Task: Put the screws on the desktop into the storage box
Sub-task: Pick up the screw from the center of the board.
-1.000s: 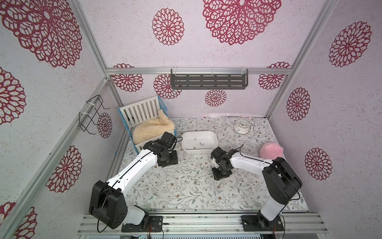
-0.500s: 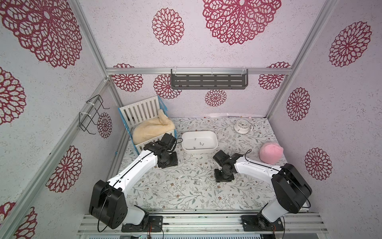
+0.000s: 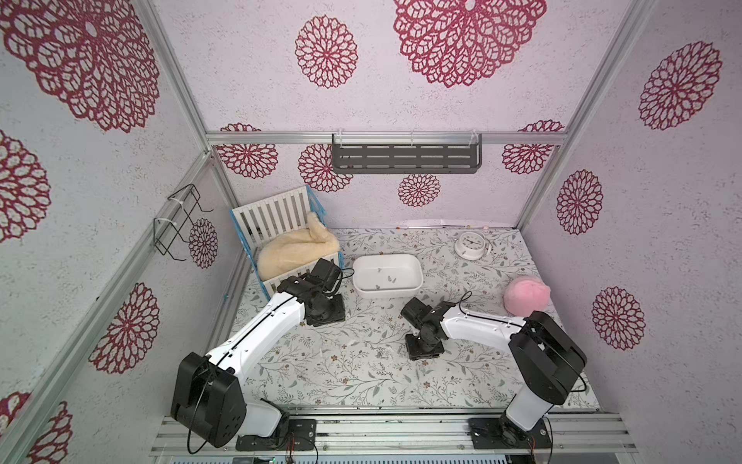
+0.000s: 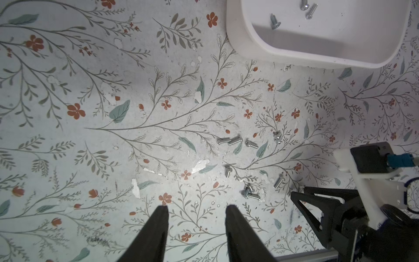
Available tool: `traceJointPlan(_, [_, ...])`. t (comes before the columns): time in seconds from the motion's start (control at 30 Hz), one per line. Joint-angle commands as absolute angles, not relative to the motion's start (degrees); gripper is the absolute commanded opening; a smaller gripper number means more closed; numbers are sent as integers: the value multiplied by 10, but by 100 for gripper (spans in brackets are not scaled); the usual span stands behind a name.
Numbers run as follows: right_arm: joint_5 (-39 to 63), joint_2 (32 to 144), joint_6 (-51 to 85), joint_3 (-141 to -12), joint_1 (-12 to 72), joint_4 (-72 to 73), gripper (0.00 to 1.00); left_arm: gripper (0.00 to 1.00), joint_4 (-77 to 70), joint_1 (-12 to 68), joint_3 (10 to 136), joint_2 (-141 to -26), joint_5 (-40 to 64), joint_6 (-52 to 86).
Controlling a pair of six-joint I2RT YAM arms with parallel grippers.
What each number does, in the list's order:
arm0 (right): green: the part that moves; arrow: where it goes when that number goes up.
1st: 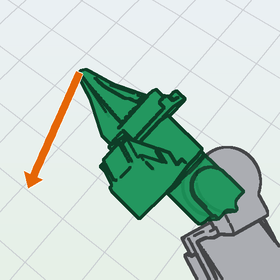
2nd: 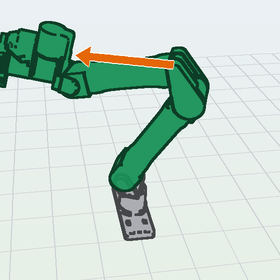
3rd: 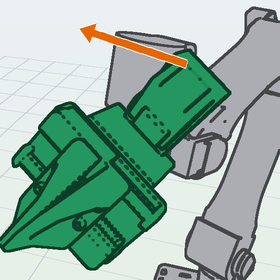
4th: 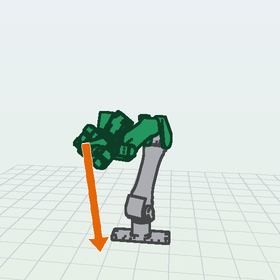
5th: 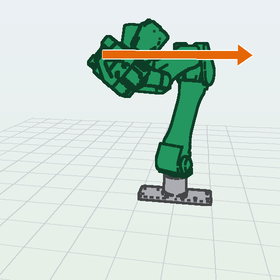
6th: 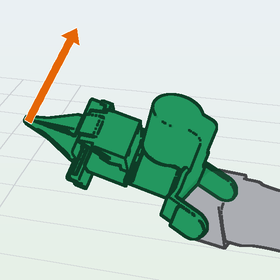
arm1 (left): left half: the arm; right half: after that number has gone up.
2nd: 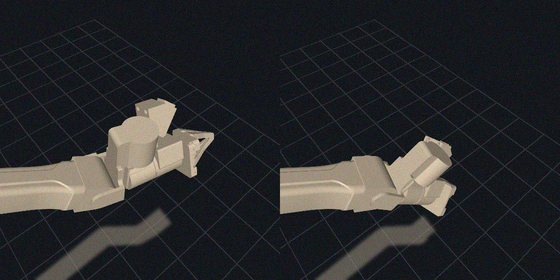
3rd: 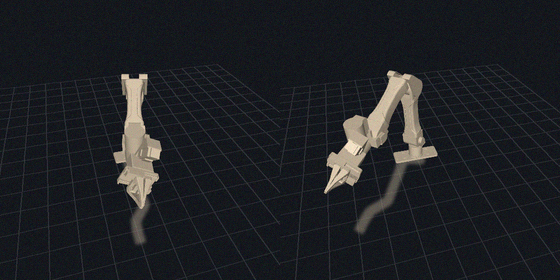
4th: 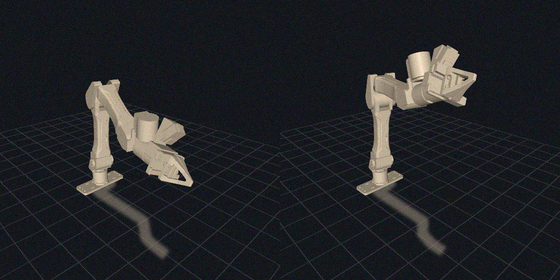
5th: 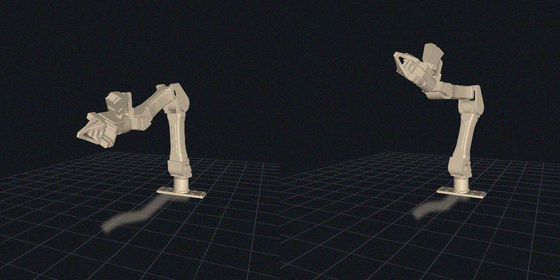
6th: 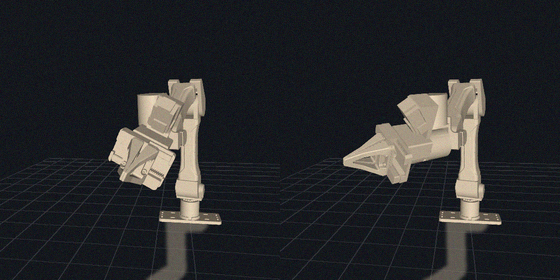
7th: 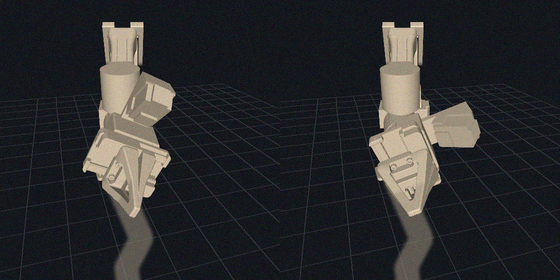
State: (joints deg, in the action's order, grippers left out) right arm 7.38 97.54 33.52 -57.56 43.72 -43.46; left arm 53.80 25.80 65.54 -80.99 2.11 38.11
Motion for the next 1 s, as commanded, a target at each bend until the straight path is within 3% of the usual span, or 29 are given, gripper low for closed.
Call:
traceJointPlan(0.0, [75, 991, 327, -583, 448, -440, 35, 47, 529, 253, 648, -796, 20, 380])
traceJointPlan(0.33, [54, 1006, 334, -586, 452, -446, 26, 47, 529, 253, 647, -795, 20, 381])
traceJointPlan(0.73, [47, 1021, 330, -598, 454, -453, 2, 47, 528, 253, 644, -791, 17, 379])
traceJointPlan(0.97, [27, 1006, 322, -651, 454, -491, 0, 47, 529, 253, 648, -791, 17, 377])
